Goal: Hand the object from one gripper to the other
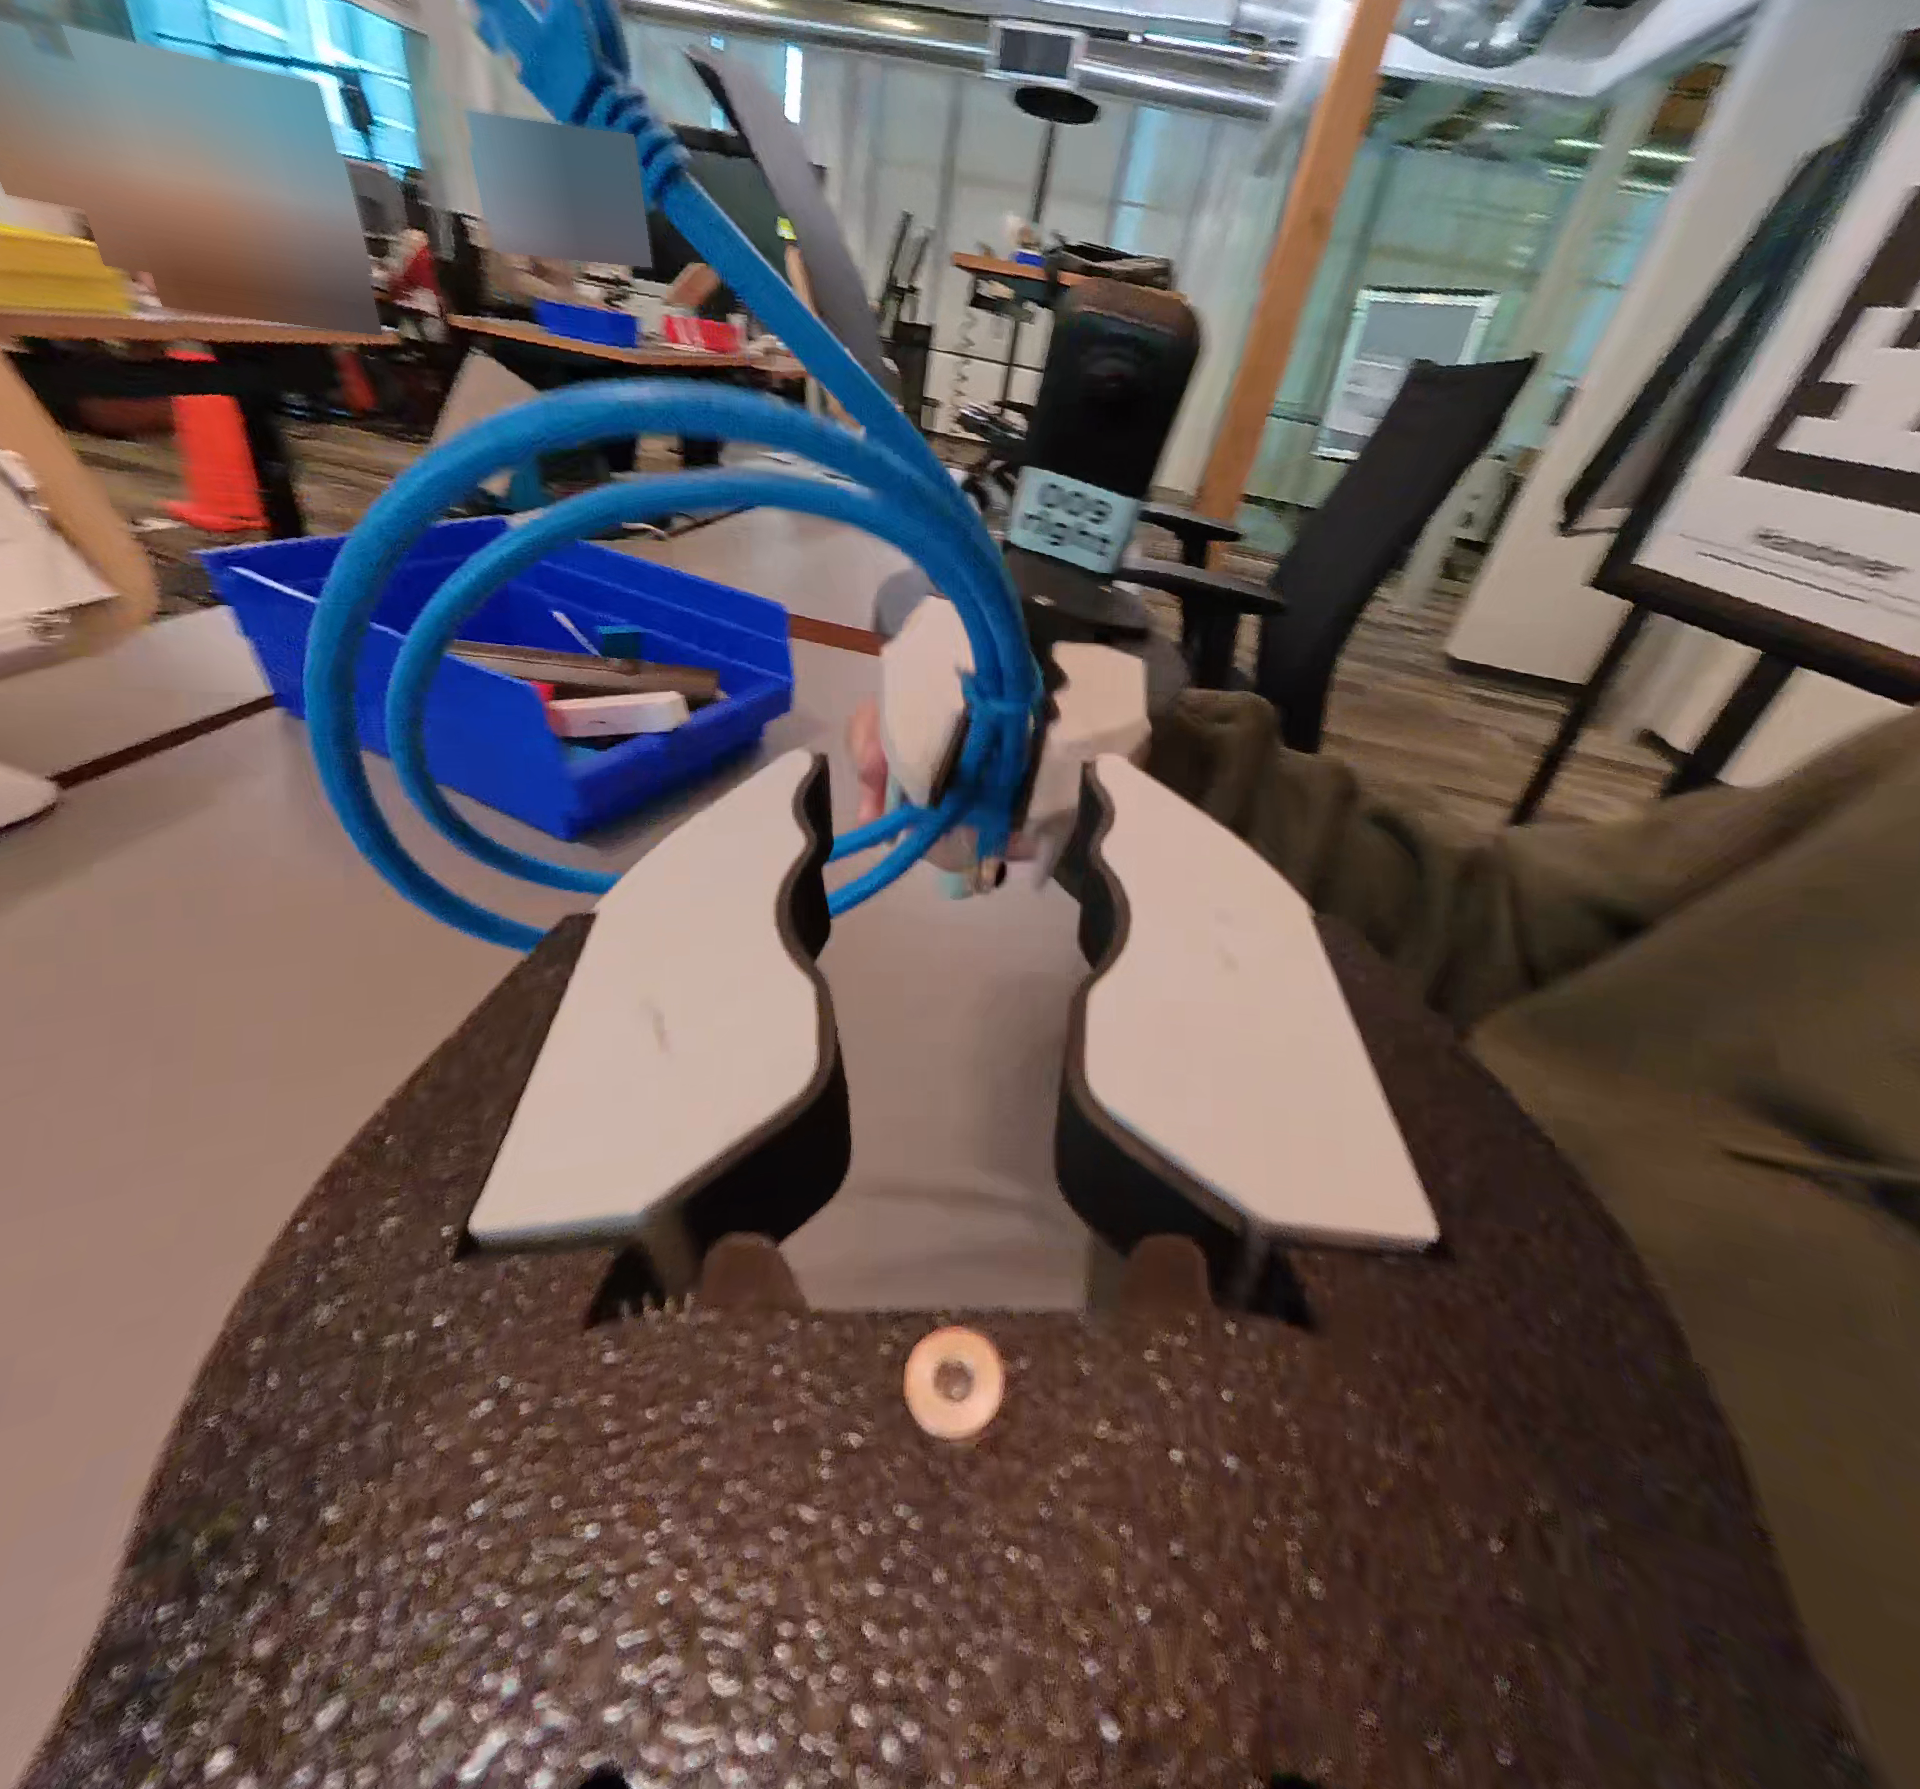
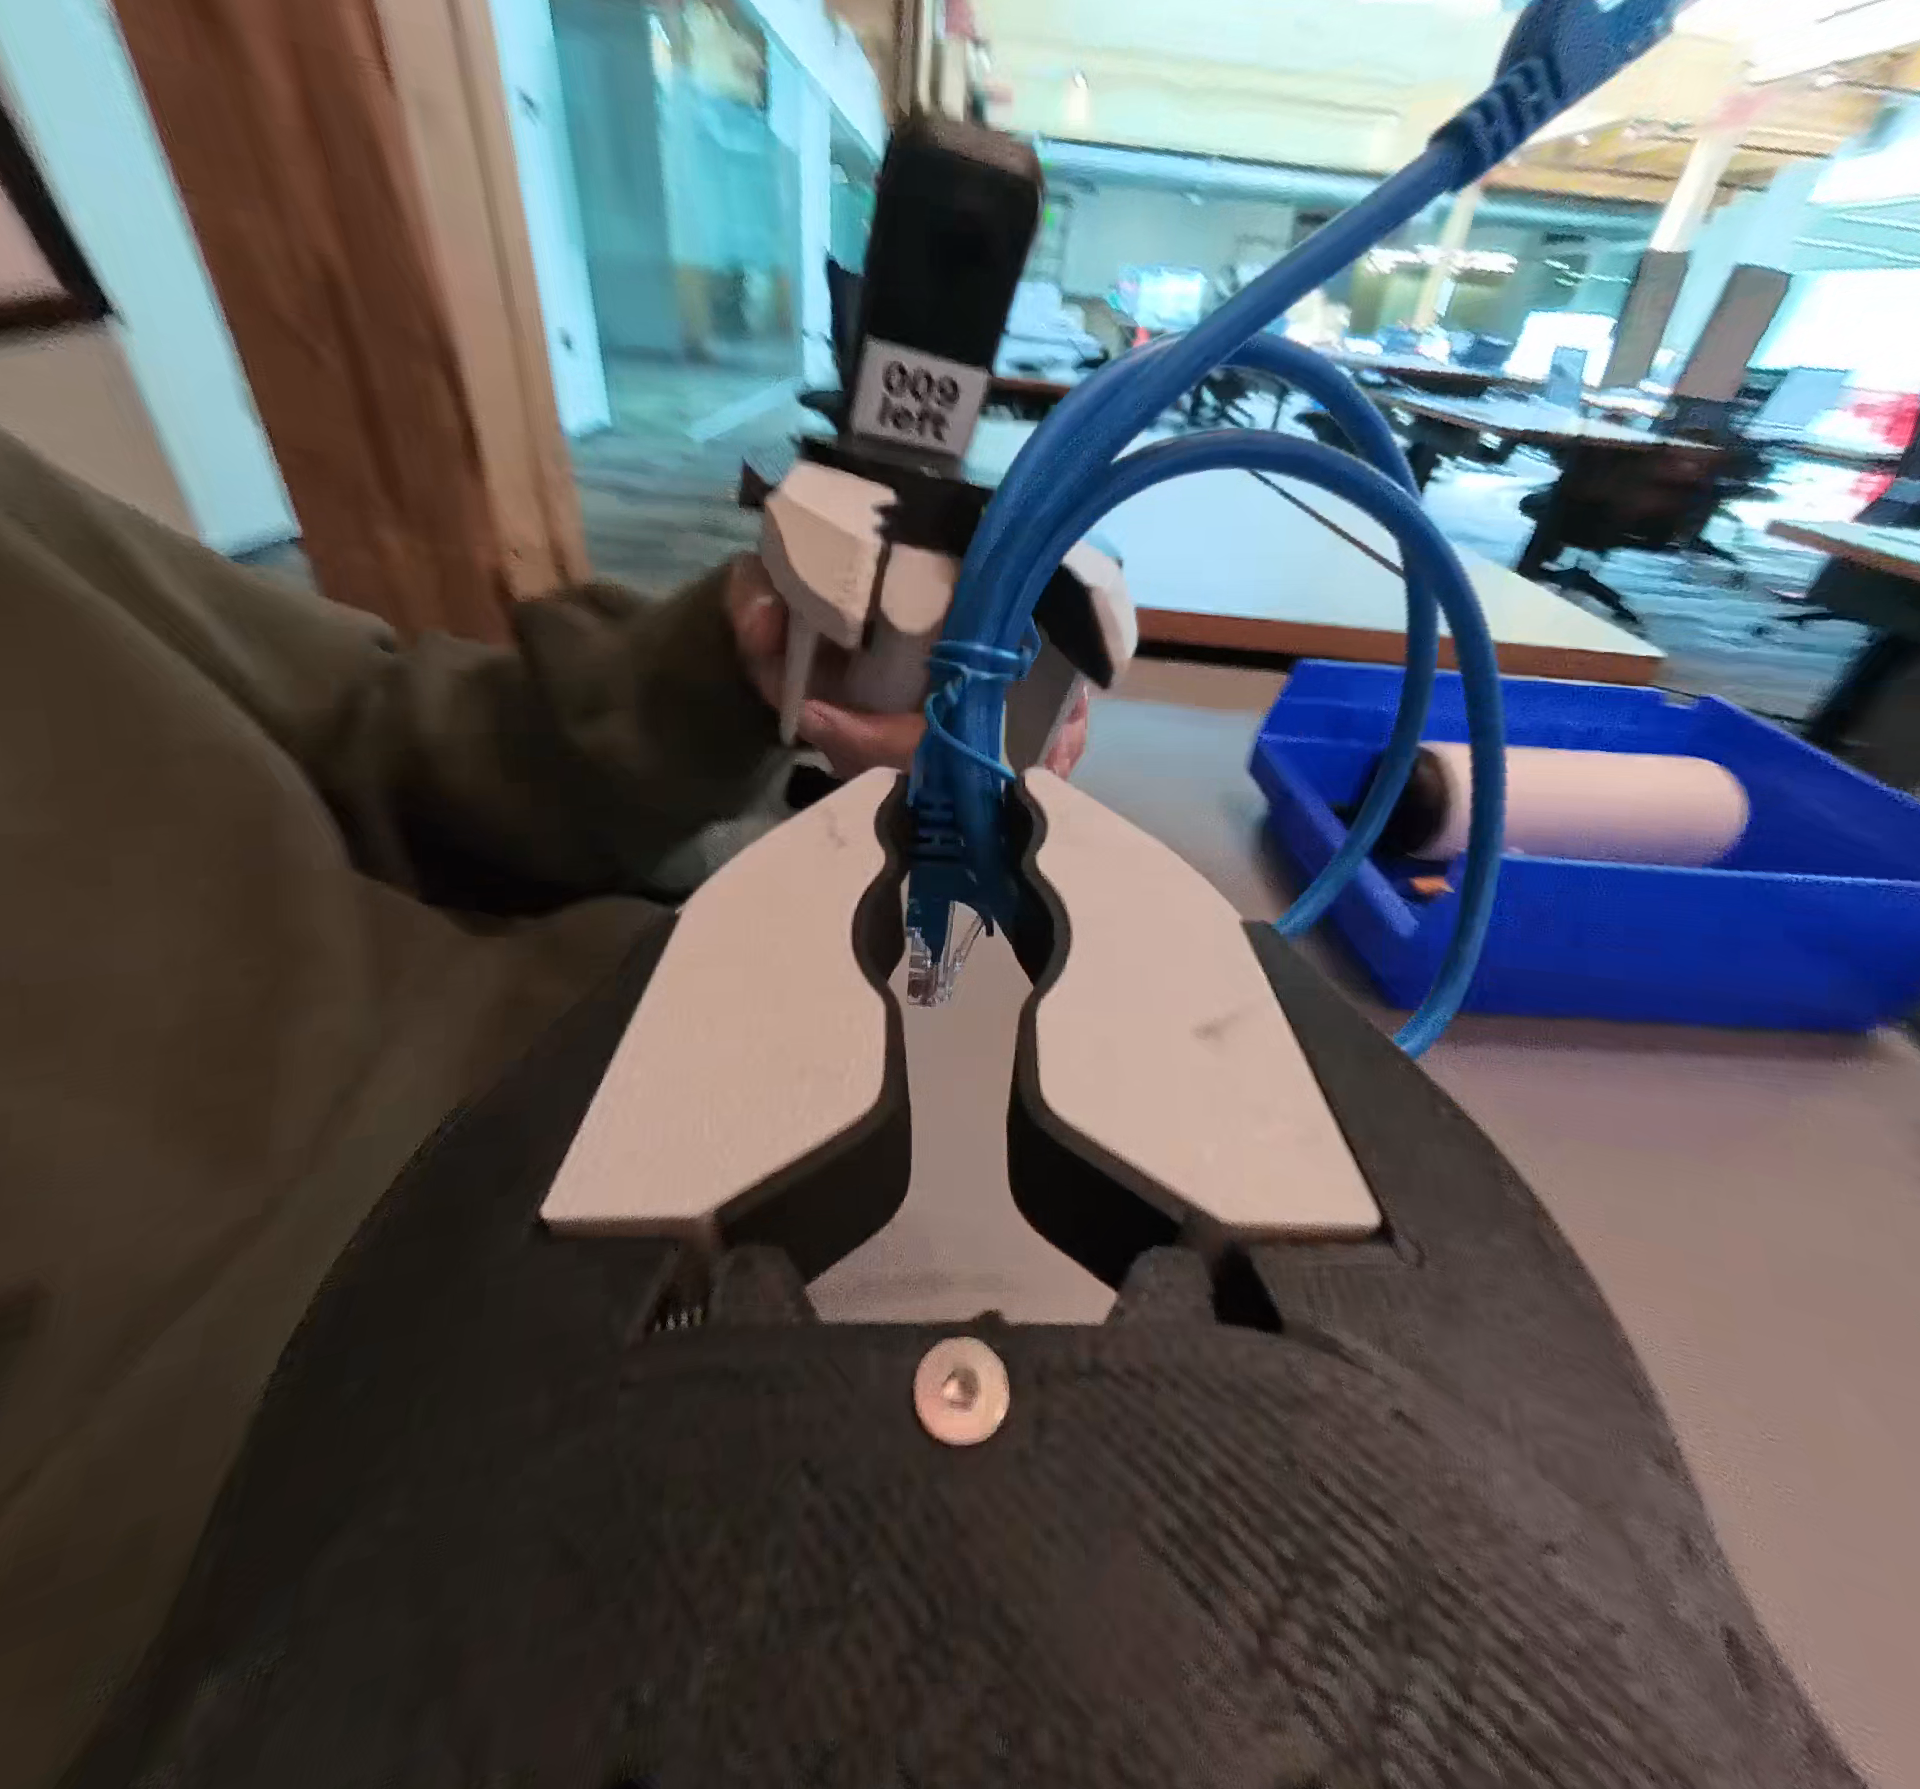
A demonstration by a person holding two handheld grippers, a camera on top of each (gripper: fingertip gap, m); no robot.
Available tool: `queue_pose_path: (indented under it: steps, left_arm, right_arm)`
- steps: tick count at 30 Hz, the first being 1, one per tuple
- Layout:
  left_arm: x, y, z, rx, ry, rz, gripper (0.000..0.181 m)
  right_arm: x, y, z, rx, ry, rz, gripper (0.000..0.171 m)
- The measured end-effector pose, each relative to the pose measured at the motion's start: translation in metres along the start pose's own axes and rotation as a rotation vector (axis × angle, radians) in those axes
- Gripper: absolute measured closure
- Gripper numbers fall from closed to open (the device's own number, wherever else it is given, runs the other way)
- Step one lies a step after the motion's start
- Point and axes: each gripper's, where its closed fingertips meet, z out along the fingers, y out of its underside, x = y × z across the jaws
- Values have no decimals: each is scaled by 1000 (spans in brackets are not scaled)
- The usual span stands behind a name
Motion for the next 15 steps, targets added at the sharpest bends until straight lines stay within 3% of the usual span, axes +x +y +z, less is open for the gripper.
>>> queue_pose_path:
  steps: [3,6,10,15]
  left_arm:
    - [3,1,-4,-14,40,-11,137]
    - [1,-6,-11,-22,-7,97,138]
    - [-5,-22,-26,-55,-247,539,138]
    - [-10,3,-19,-355,-405,1094,135]
  right_arm:
    - [-3,-11,-9,98,-77,88,154]
    - [-4,-12,-14,121,-121,149,154]
    - [1,16,-15,-84,-88,234,155]
    - [3,47,-13,-315,-23,328,156]
